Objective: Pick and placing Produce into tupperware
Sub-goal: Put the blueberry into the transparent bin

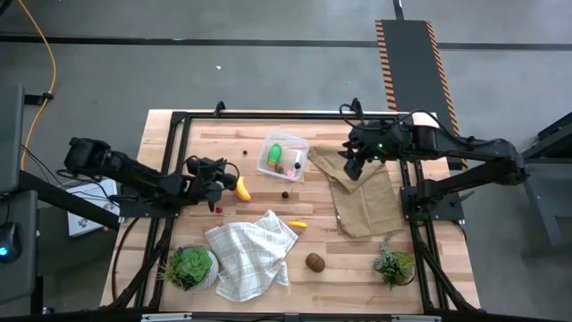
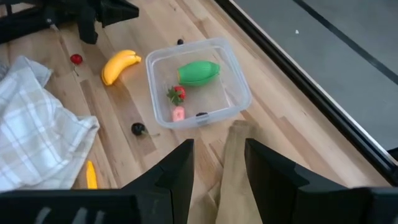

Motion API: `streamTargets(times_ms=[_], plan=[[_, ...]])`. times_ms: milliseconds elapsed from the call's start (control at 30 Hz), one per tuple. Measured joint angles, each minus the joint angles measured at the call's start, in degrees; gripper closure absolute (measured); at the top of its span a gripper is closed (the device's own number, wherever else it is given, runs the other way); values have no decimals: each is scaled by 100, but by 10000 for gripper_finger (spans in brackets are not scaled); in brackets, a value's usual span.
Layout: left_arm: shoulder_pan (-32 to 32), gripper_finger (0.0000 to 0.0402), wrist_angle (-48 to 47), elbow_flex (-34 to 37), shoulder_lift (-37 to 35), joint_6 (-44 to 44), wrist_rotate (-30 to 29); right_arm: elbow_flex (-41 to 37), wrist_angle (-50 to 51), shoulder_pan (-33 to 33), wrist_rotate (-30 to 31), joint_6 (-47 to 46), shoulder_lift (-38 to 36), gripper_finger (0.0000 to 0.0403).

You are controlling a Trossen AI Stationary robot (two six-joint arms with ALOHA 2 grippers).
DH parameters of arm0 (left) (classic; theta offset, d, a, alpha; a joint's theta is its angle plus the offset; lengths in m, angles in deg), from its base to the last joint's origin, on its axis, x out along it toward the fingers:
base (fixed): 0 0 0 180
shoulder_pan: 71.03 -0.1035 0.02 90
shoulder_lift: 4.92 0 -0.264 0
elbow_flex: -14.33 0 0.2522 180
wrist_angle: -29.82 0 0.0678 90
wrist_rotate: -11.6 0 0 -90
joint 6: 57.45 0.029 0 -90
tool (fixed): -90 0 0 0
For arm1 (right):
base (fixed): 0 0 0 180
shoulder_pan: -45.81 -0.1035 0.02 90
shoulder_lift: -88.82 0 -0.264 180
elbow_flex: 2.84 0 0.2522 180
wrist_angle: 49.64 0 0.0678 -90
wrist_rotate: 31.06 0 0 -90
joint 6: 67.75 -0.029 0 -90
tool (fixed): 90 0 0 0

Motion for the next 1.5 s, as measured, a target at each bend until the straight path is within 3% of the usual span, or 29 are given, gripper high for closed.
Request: streamTargets(times_ms=[400,767,967,1133,1500], plan=[[0,355,1290,-2,828,654,308,0,-81,0,-37,-28,28,269],[-4,355,1641,7,1171,584,327,0,-80,0,-43,-28,28,269],[-4,355,2724,559,1171,510,318,0,-80,0,-43,-28,28,269],[-38,355,3395,879,1169,1019,297,0,-80,0,-43,-30,28,269],[-1121,355,4120,823,1169,2479,1839,0,-93,0,-24,-175,28,269]])
